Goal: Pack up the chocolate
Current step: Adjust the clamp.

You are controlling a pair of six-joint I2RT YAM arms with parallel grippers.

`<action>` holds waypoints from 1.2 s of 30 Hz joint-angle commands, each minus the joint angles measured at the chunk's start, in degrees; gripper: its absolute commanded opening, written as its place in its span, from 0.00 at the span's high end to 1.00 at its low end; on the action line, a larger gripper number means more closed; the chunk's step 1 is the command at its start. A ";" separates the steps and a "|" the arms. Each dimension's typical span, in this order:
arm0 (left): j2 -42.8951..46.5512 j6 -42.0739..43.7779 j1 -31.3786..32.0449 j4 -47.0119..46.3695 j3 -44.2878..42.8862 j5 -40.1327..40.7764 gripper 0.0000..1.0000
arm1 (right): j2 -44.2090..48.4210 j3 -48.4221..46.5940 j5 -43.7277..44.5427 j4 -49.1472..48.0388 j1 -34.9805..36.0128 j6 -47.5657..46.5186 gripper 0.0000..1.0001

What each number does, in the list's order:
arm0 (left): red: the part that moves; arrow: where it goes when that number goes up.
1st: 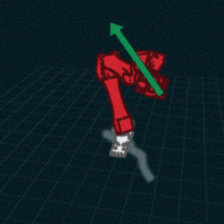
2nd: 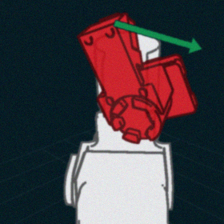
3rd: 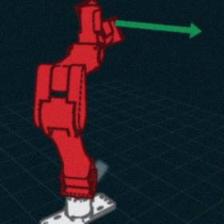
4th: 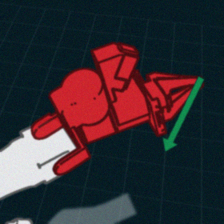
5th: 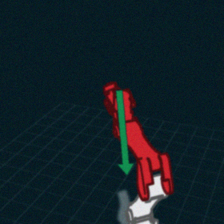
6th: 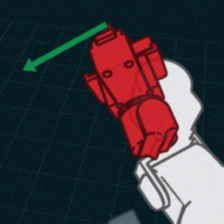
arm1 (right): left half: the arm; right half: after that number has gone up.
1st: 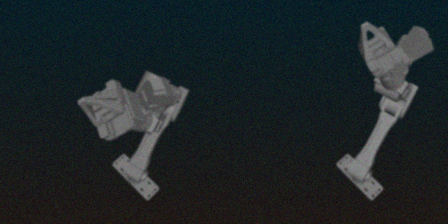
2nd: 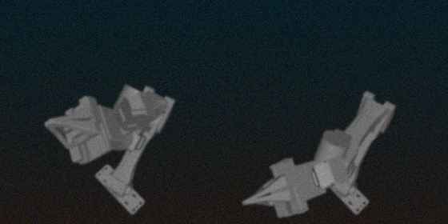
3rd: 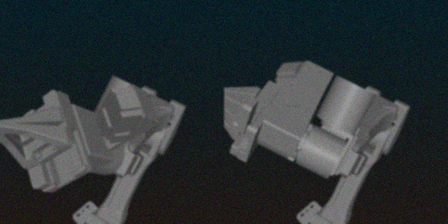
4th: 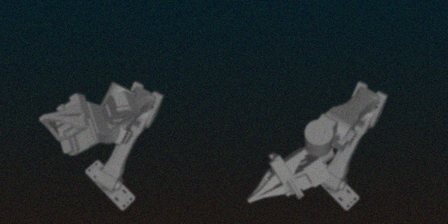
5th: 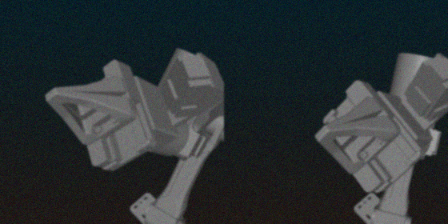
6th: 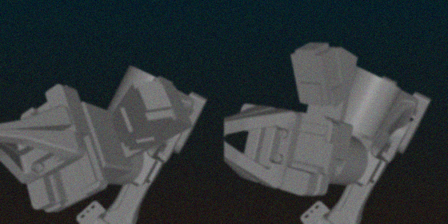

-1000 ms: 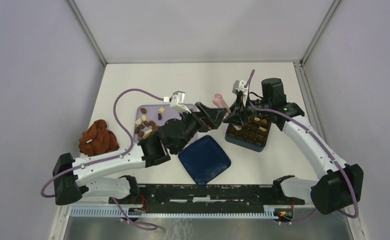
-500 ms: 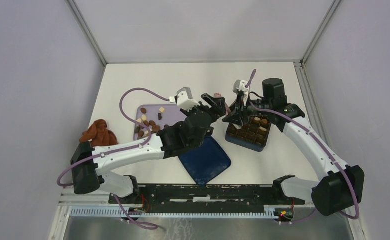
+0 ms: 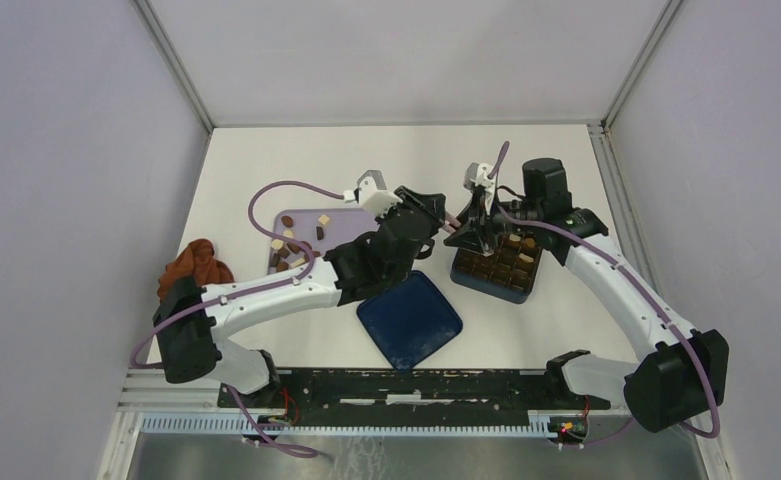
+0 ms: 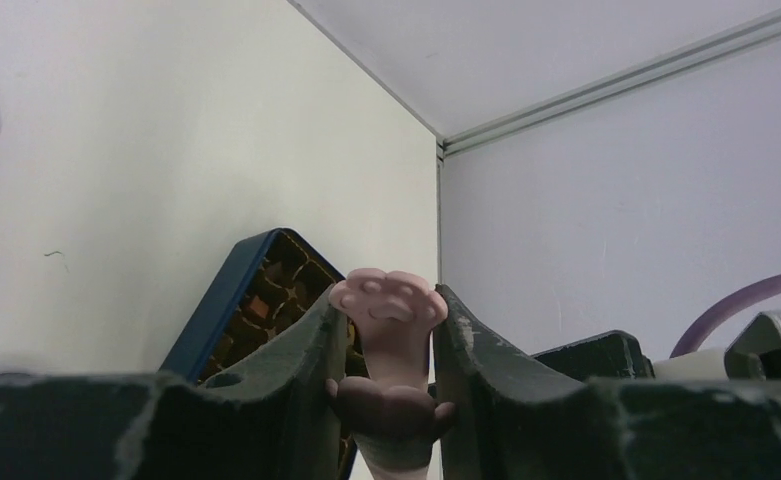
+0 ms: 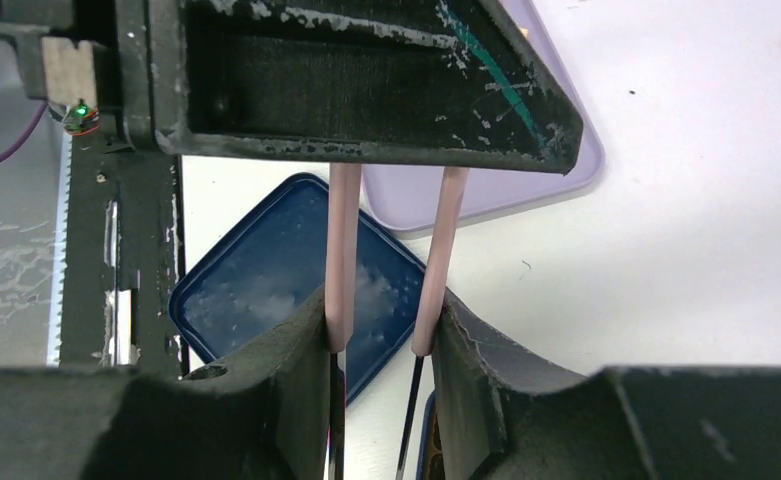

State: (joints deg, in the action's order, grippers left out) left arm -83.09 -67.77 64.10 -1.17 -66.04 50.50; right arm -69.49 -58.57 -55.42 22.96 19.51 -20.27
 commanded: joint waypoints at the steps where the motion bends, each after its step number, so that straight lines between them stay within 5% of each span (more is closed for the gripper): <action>1: -0.37 -6.28 -2.18 -2.26 -0.12 -5.40 0.73 | 0.28 0.02 0.15 -1.61 0.36 -1.45 0.58; 7: 2.57 -14.55 -2.83 -5.08 5.31 -7.63 0.94 | 0.32 1.94 -1.08 -4.67 0.33 -0.54 0.49; 15: 3.94 -16.52 -2.80 -6.42 7.06 -8.53 0.95 | 1.15 6.17 -4.85 -13.37 0.32 6.32 0.33; 36: 4.01 -20.92 -3.37 -7.53 9.01 -8.80 0.96 | 4.55 12.49 -2.50 -26.12 0.62 13.32 0.36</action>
State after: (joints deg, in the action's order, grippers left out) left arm -79.85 -85.54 60.84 -6.13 -56.53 40.36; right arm -66.43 -46.57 -58.37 1.91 19.57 -9.54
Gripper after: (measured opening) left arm 0.414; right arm 0.648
